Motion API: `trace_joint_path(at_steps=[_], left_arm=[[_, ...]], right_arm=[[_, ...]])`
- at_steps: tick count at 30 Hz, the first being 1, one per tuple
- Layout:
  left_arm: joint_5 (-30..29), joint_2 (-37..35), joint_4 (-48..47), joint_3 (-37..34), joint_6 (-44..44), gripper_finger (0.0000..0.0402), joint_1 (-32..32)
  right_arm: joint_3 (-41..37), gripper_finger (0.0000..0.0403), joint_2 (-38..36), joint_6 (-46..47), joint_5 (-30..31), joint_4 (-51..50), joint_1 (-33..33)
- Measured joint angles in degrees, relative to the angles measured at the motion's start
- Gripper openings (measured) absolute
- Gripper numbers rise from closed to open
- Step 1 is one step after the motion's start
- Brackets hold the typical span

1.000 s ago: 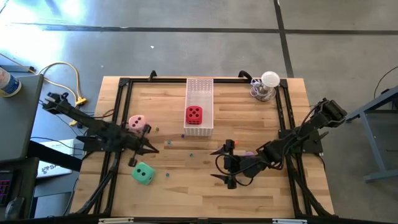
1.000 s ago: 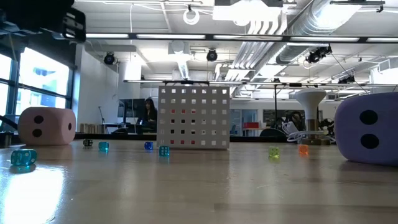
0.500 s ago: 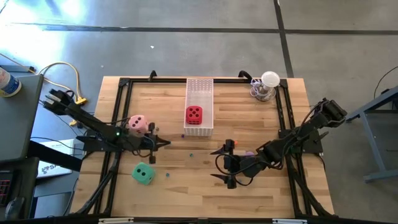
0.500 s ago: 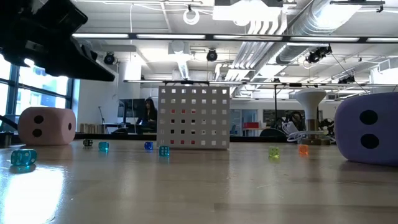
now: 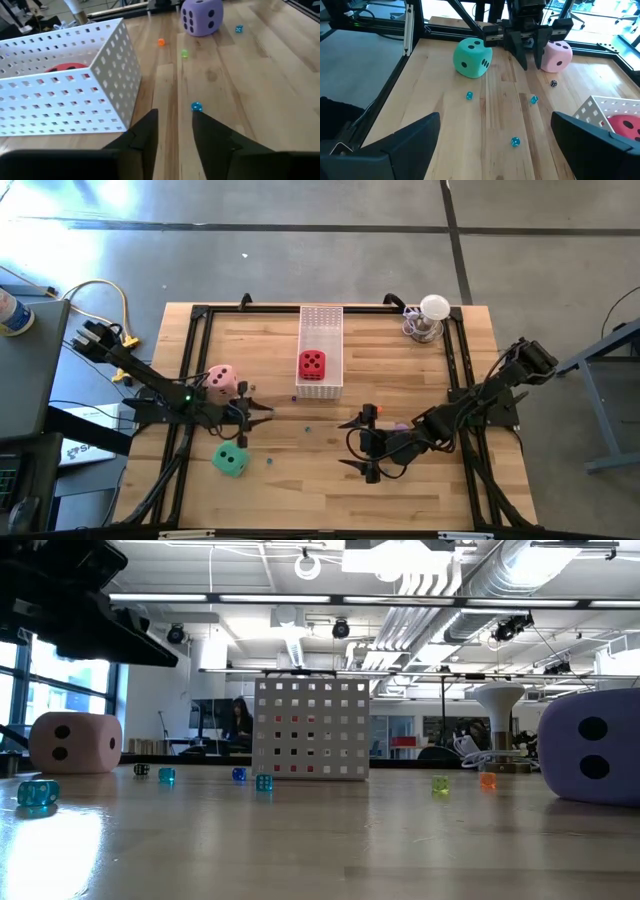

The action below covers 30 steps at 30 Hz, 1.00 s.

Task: Pick & Place Dice
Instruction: Put the small light blue die into the bin

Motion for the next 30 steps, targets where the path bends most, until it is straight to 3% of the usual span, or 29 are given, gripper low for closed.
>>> trace_joint_path(at_steps=[6, 11, 16, 22, 30], left_arm=[[0.5, 0.0, -0.3, 0.0, -7.2, 0.0133, 0.6], [0.4, 0.0, -5.6, 0.0, -8.9, 0.0133, 0.6], [0.3, 0.0, -11.7, 0.0, -16.6, 0.0133, 1.7], [0.5, 0.0, -12.5, 0.0, -20.3, 0.0133, 4.0], [6.9, 5.3, -12.3, -0.1, -21.3, 0.0133, 5.1]], right_arm=[[0.0, 0.0372, 0.0, 0.0, 0.0, 0.0, 0.0], [0.0, 0.0372, 0.0, 0.0, -0.2, 0.0, 0.0], [0.0, 0.0372, 0.0, 0.0, -1.6, 0.0, 0.0], [0.0, 0.0372, 0.0, 0.0, -1.7, 0.0, 0.0], [0.0, 0.0372, 0.0, 0.0, -1.7, 0.0, 0.0]])
